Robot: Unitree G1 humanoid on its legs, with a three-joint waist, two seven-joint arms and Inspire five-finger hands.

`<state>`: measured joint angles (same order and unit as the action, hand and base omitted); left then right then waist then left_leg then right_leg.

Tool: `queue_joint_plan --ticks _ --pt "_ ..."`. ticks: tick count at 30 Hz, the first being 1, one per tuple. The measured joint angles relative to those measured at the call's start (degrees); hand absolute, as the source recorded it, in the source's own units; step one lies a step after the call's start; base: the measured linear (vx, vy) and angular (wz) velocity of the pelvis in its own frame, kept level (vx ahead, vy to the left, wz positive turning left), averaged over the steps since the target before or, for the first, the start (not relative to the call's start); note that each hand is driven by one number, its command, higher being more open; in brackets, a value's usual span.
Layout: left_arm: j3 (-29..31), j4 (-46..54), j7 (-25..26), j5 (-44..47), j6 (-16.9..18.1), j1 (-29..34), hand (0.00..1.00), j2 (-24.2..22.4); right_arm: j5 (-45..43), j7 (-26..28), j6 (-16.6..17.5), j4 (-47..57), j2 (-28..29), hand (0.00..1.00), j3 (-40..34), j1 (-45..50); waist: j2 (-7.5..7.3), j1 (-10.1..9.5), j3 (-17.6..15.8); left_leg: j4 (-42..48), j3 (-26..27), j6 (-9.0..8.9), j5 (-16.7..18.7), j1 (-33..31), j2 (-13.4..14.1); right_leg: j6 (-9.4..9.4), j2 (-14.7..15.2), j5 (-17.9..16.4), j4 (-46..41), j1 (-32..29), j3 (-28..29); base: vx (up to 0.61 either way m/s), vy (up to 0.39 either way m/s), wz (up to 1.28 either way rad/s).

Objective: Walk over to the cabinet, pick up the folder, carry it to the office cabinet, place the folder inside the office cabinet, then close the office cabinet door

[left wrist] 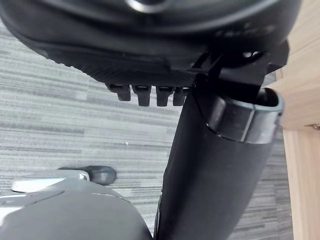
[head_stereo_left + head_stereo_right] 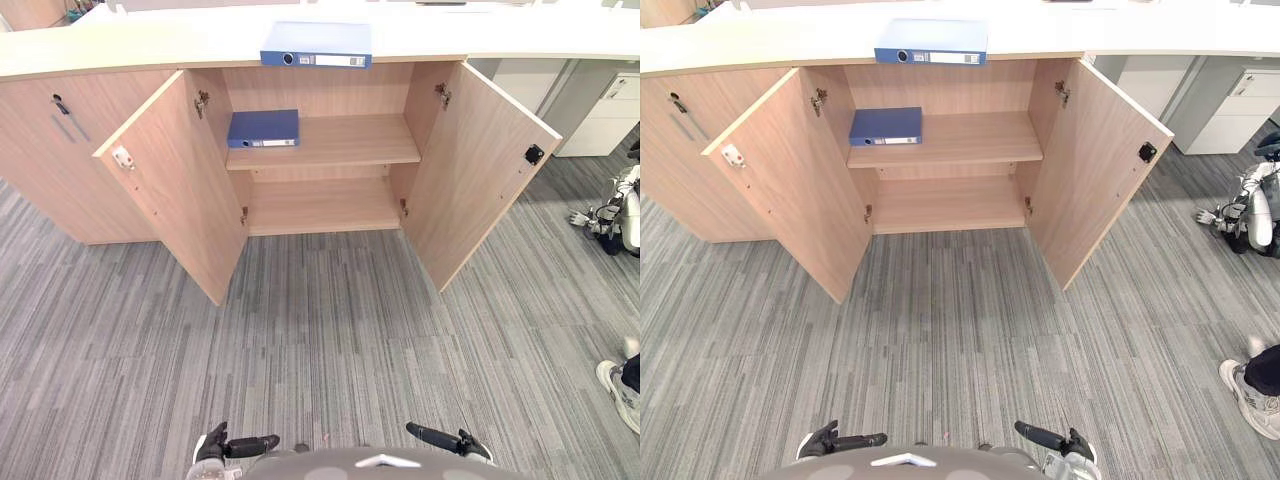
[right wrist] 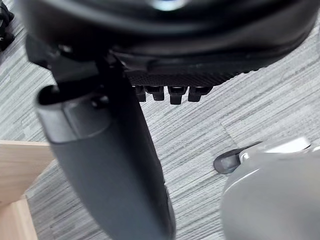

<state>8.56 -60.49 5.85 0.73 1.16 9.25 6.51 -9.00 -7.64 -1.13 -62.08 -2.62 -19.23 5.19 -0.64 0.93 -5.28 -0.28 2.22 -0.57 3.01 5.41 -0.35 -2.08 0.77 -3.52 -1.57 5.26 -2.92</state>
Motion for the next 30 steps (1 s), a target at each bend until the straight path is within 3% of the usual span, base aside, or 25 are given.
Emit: queue_joint_plan --ticks 13,23,30 --pt "1.4 -0.5 0.0 1.2 0.0 -0.7 1.00 -0.4 0.5 0.1 0.0 -0.1 1.7 1.00 -0.1 -2.5 0.03 0.04 -1.9 -1.1 0.2 -0.74 -0.6 2.3 -0.5 -0.44 0.6 0.3 0.6 2.1 -0.6 -0.03 -0.003 0.00" --pt "1.2 -0.5 -0.1 1.2 0.0 -0.5 1.00 -0.3 0.6 0.2 0.0 -0.1 1.7 1.00 -0.1 -2.3 -0.04 0.07 -2.2 -4.3 0.2 0.96 -2.4 4.5 -0.9 -0.43 0.8 0.3 1.0 2.9 -1.2 -0.04 -0.010 0.01" --pt "1.2 -0.5 -0.2 1.2 0.0 -0.6 1.00 -0.2 1.2 0.3 0.0 -0.1 1.7 1.00 0.0 -2.5 -0.12 0.02 -2.3 -4.6 1.2 0.13 -1.9 4.5 -0.9 -0.49 0.8 0.4 1.9 2.8 -0.3 0.02 -0.012 -0.07"
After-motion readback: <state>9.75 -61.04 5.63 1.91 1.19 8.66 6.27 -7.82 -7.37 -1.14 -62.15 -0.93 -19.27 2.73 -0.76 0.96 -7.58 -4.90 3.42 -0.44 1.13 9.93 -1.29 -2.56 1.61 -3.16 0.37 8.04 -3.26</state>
